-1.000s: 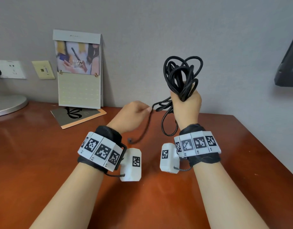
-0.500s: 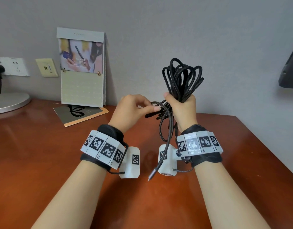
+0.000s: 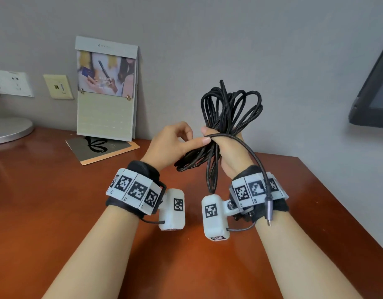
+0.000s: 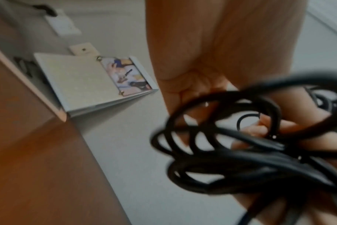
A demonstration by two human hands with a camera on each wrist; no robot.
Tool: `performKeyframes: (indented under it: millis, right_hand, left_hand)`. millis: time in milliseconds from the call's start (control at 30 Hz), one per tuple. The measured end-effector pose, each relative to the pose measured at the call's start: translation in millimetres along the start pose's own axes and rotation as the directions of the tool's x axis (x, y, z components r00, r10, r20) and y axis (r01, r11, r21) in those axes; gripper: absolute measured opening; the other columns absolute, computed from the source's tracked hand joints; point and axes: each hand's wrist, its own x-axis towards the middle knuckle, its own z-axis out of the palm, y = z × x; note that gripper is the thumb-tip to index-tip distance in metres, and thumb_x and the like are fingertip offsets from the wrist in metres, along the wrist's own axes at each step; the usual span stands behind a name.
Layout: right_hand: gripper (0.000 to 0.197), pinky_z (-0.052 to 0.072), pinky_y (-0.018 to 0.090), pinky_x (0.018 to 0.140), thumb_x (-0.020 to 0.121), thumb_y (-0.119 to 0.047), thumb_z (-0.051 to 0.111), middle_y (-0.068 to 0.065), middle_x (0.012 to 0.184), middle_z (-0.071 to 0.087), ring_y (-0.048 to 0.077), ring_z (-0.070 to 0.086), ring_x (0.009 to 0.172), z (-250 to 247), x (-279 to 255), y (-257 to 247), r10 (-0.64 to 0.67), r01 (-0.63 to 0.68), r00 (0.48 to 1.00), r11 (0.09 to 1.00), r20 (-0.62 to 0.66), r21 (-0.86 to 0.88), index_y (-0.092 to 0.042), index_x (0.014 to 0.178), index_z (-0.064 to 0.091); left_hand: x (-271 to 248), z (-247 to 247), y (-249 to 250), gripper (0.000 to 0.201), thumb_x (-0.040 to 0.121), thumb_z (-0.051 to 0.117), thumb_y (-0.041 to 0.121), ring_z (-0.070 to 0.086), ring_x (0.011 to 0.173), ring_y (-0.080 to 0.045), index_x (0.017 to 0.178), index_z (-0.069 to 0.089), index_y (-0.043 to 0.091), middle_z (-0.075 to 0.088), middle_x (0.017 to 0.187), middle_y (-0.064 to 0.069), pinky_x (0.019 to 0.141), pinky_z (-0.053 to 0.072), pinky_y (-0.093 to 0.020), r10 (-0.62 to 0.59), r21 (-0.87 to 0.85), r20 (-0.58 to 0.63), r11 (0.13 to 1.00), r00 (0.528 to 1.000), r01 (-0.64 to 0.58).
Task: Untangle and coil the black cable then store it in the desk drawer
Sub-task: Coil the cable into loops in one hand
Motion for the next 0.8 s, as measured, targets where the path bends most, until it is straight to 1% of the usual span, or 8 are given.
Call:
performKeyframes:
  millis: [100, 200, 233, 333, 433, 600, 733, 800]
  right_hand:
    - [0.015, 0.052, 0.023, 0.065, 0.083, -0.002, 0.064, -0.007, 0.057, 0.063, 0.008, 0.063, 0.062, 2, -5, -2, -0.002, 0.002, 0.998, 1.0, 0.056, 0.001, -0.011, 0.072, 0.062]
    - [0.01, 0.053, 0.023, 0.059, 0.086, -0.005, 0.061, -0.002, 0.062, 0.068, 0.012, 0.067, 0.064, 5, -9, -5, 0.04, -0.044, 0.992, 0.999, 0.118, 0.024, -0.008, 0.077, 0.065]
    - [0.009, 0.053, 0.022, 0.057, 0.087, -0.008, 0.059, 0.0, 0.066, 0.069, 0.013, 0.068, 0.066, 6, -10, -5, 0.073, -0.079, 0.988, 0.996, 0.139, 0.039, -0.006, 0.081, 0.066]
    - [0.012, 0.052, 0.02, 0.06, 0.089, -0.018, 0.058, -0.001, 0.073, 0.069, 0.01, 0.068, 0.07, 10, -11, -7, 0.164, -0.175, 0.972, 0.983, 0.17, 0.052, -0.009, 0.087, 0.066]
    - [0.011, 0.053, 0.023, 0.072, 0.089, -0.02, 0.06, -0.002, 0.083, 0.072, 0.008, 0.069, 0.08, 11, -13, -9, 0.181, -0.192, 0.971, 0.98, 0.159, 0.058, -0.013, 0.094, 0.067]
    - [0.026, 0.052, 0.032, 0.088, 0.088, -0.027, 0.063, 0.012, 0.104, 0.07, 0.022, 0.066, 0.101, 10, -11, -6, 0.17, -0.172, 0.981, 0.985, 0.094, 0.022, -0.005, 0.102, 0.067]
    - [0.038, 0.048, 0.031, 0.096, 0.09, -0.038, 0.057, 0.008, 0.112, 0.067, 0.017, 0.063, 0.107, 12, -8, -7, 0.212, -0.193, 0.966, 0.973, 0.15, -0.131, -0.007, 0.111, 0.064]
    - [0.047, 0.049, 0.027, 0.093, 0.088, -0.046, 0.053, 0.009, 0.118, 0.065, 0.014, 0.063, 0.107, 12, -8, -5, 0.236, -0.196, 0.956, 0.956, 0.176, -0.217, -0.01, 0.117, 0.062]
  left_hand:
    - [0, 1, -3, 0.049, 0.078, 0.071, 0.044, 0.055, 0.086, -0.007, 0.113, 0.051, 0.017, 0.056, 0.106, 0.002, 0.076, 0.043, -0.012, -0.098, -0.196, 0.088, 0.974, 0.991, 0.114]
    - [-2, -2, -2, 0.072, 0.067, 0.063, 0.066, 0.055, 0.11, -0.012, 0.127, 0.047, 0.029, 0.051, 0.127, 0.004, 0.097, 0.044, -0.028, -0.132, -0.216, 0.242, 0.958, 0.961, 0.186]
    - [-4, -2, 1, 0.067, 0.069, 0.061, 0.066, 0.057, 0.111, -0.009, 0.124, 0.05, 0.029, 0.055, 0.125, 0.005, 0.099, 0.044, -0.029, -0.122, -0.253, 0.3, 0.946, 0.946, 0.202]
    - [-10, -2, 14, 0.025, 0.088, 0.053, 0.046, 0.06, 0.105, 0.002, 0.109, 0.054, 0.033, 0.062, 0.112, 0.011, 0.096, 0.044, -0.02, -0.056, -0.354, 0.397, 0.912, 0.916, 0.209]
    - [-12, -2, 19, 0.029, 0.089, 0.047, 0.043, 0.059, 0.109, -0.002, 0.114, 0.053, 0.029, 0.062, 0.113, 0.011, 0.099, 0.043, -0.022, -0.007, -0.399, 0.421, 0.896, 0.907, 0.192]
    - [-12, 1, 21, 0.015, 0.095, 0.049, 0.026, 0.066, 0.081, 0.0, 0.098, 0.062, 0.019, 0.068, 0.09, 0.007, 0.081, 0.05, -0.016, -0.003, -0.408, 0.35, 0.899, 0.937, 0.156]
    - [-14, 0, 20, 0.01, 0.094, 0.052, 0.019, 0.065, 0.085, 0.004, 0.099, 0.061, 0.021, 0.068, 0.093, 0.011, 0.08, 0.048, -0.01, 0.019, -0.431, 0.341, 0.892, 0.94, 0.138]
    - [-15, -2, 19, 0.011, 0.092, 0.055, 0.015, 0.066, 0.086, 0.003, 0.099, 0.061, 0.02, 0.069, 0.092, 0.01, 0.078, 0.048, -0.01, 0.023, -0.448, 0.358, 0.882, 0.934, 0.149]
